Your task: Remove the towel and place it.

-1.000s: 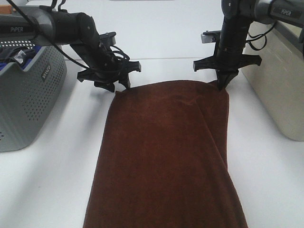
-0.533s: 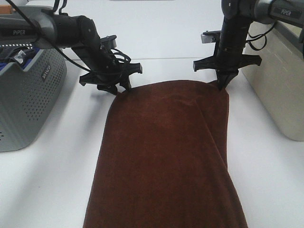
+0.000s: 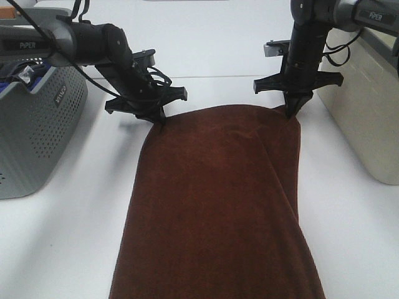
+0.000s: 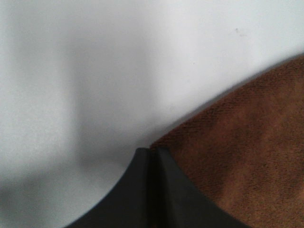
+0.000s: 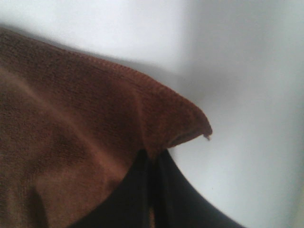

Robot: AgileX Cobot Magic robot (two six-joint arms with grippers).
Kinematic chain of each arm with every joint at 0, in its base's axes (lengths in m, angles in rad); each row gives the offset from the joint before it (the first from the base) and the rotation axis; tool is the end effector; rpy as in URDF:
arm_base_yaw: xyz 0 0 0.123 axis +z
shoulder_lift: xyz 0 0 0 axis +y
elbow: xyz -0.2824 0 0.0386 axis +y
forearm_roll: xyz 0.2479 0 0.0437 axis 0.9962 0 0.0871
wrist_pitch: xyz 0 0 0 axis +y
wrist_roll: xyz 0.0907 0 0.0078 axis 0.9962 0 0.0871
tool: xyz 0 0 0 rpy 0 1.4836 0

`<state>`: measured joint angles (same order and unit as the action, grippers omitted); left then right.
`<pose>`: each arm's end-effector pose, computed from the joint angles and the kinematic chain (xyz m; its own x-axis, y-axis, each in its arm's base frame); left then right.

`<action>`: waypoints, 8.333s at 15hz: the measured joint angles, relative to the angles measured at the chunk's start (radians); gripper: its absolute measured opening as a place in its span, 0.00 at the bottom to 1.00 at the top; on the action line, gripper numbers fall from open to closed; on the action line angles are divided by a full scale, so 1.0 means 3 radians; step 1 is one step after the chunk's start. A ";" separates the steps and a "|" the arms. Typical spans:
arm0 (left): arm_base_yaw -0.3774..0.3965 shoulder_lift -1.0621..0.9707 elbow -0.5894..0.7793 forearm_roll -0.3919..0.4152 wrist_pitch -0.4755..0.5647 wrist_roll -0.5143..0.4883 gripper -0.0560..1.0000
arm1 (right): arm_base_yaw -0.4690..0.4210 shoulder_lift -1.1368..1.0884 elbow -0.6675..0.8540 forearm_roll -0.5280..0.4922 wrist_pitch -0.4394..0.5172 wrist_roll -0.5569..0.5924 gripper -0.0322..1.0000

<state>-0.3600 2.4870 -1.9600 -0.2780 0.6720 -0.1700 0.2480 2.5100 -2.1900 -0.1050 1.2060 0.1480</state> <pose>0.4858 -0.1995 0.0977 -0.9285 -0.0505 -0.3679 0.0734 0.9462 -0.3151 0.4983 0.1170 0.1323 -0.9804 -0.1351 -0.1433 -0.1243 0.9889 -0.0817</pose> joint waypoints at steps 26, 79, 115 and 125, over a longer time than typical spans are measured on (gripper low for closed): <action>0.0130 0.0317 0.0000 0.1100 -0.2940 0.0317 0.07 | 0.0000 0.0413 -0.0533 -0.0107 -0.2063 -0.0253 0.03; 0.0127 -0.2007 0.0003 0.1223 0.0653 0.0433 0.75 | 0.0227 -0.1433 -0.0363 -0.0033 0.0007 -0.0260 0.64; 0.0127 -0.7890 0.4850 0.0567 0.1287 0.1033 0.75 | 0.0227 -0.7280 0.5627 0.0147 -0.0460 -0.0367 0.64; 0.0127 -0.7890 0.4850 0.0537 0.1283 0.1033 0.75 | 0.0227 -0.7280 0.5627 0.0177 -0.0460 -0.0413 0.64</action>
<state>-0.3220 0.1200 -0.5050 -0.1170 1.0570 0.1400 0.3160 0.3260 -0.5020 -0.0520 1.0680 0.0240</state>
